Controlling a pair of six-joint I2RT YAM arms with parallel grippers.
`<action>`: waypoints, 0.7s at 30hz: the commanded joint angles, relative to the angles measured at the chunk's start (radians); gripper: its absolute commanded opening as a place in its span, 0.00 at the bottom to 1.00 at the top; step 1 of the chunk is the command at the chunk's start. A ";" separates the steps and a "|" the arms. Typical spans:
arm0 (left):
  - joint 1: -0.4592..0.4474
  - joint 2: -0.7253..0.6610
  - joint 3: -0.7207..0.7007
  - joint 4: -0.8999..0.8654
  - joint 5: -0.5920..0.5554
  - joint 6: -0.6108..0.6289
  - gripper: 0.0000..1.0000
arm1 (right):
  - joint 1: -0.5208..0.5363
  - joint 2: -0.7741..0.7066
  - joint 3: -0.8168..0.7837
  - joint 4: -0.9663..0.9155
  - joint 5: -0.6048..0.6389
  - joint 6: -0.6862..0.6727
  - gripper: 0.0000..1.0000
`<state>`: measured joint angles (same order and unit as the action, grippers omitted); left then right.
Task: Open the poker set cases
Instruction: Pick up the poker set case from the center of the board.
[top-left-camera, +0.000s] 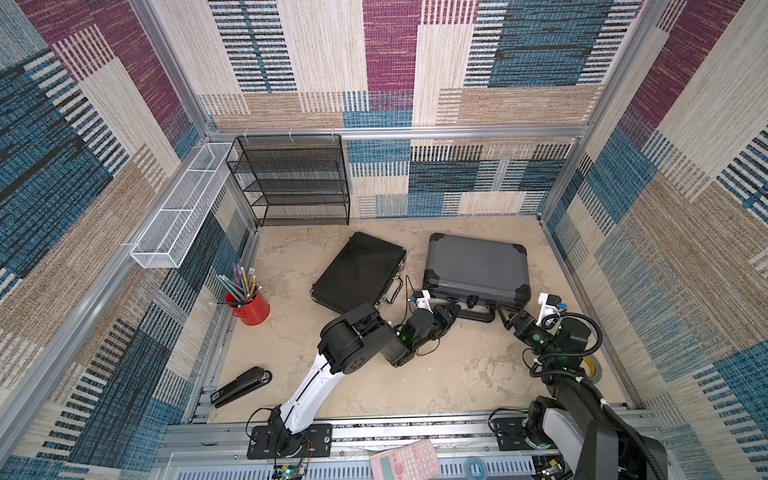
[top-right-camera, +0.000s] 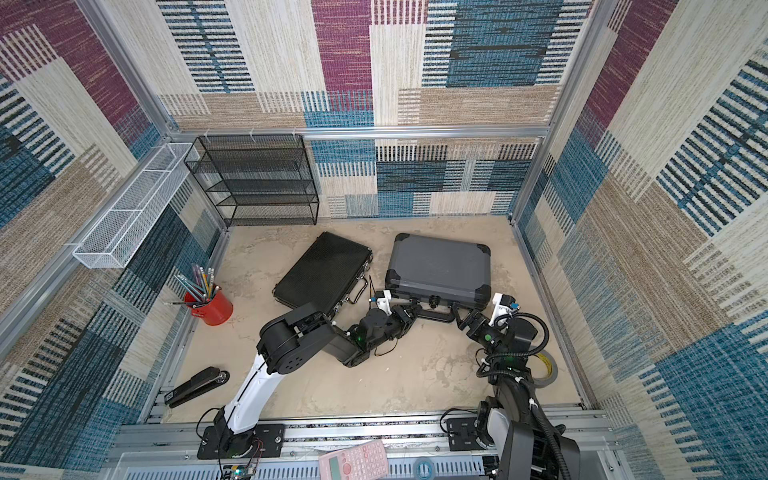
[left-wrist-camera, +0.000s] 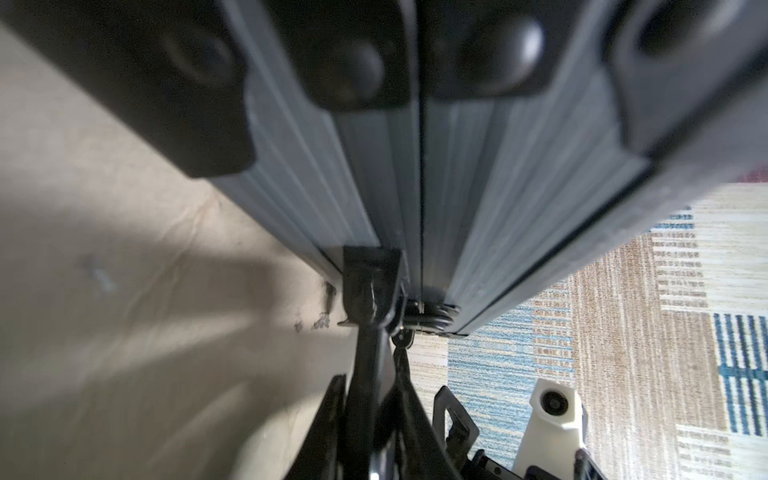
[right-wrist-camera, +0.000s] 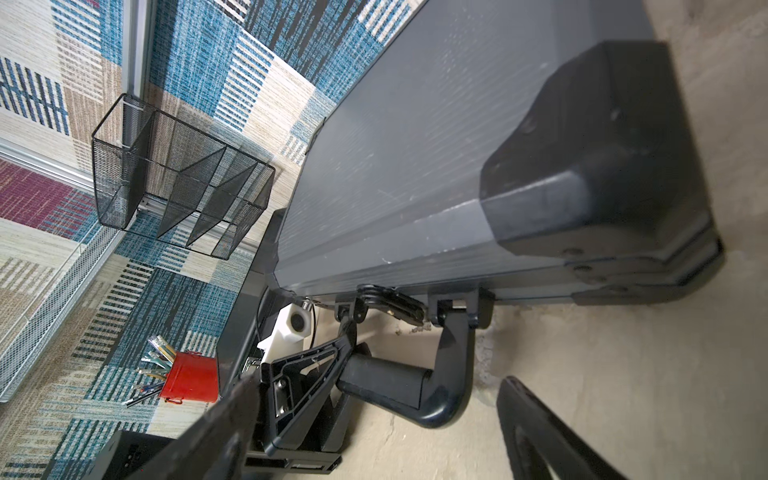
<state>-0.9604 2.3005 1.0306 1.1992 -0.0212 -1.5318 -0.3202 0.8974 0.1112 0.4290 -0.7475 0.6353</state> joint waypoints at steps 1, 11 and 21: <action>-0.001 -0.027 -0.003 -0.038 0.013 -0.041 0.16 | 0.001 -0.027 -0.001 0.006 0.017 0.033 0.92; 0.000 -0.084 0.041 -0.155 0.050 -0.125 0.03 | 0.001 -0.069 -0.005 -0.023 0.005 0.050 0.94; 0.015 -0.182 0.096 -0.239 0.029 -0.170 0.00 | 0.001 -0.136 -0.007 -0.014 -0.058 0.119 0.97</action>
<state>-0.9508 2.1548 1.0924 0.8551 -0.0071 -1.7000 -0.3202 0.7757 0.1081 0.3912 -0.7673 0.7109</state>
